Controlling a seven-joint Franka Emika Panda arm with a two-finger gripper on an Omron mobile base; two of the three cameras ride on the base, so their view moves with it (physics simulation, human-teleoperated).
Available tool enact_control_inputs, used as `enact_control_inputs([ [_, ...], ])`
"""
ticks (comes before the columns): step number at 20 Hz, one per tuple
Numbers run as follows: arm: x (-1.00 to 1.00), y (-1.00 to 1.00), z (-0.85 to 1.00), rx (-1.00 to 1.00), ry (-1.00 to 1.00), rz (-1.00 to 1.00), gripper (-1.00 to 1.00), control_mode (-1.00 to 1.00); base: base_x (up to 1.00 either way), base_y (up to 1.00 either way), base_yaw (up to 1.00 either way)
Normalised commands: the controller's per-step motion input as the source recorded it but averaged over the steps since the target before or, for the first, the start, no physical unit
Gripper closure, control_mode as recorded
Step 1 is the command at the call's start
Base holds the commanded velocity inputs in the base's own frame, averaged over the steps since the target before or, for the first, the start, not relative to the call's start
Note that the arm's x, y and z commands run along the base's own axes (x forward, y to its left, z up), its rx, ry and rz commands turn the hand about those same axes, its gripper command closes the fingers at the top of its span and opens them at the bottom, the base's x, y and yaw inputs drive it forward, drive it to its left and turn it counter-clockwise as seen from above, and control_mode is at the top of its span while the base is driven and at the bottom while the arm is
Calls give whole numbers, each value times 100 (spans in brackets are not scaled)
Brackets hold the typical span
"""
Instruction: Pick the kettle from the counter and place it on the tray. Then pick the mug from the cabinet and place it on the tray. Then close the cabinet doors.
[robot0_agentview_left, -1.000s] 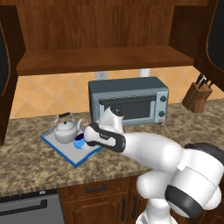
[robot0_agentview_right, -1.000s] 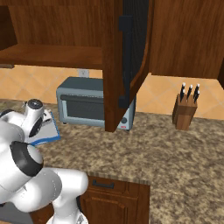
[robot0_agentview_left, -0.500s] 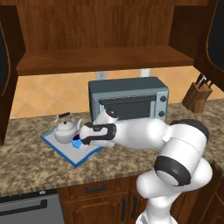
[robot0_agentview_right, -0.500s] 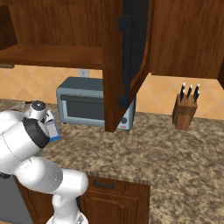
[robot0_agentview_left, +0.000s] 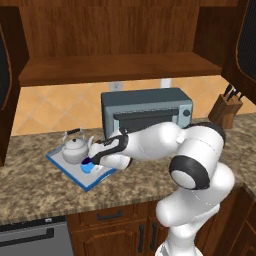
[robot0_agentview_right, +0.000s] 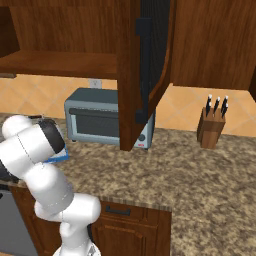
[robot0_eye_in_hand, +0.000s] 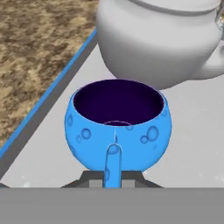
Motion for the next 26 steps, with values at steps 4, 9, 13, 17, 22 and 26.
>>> enact_control_inputs([
  [4, 21, 1, -20, 0, 7, 8, 100, -100, 0, 0, 0],
  [9, 14, 0, -17, -7, 2, 6, 100, -100, 0, 0, 0],
  [13, 5, 2, 4, -6, 0, 4, -100, -100, 0, 0, 0],
  [17, -15, 0, 36, 0, 1, 0, -100, -100, 0, 0, 0],
  [22, -42, -9, 58, 0, 1, 0, -100, -100, 0, 0, 0],
  [26, -58, -16, 68, 3, 0, -2, -100, -100, 0, 0, 0],
])
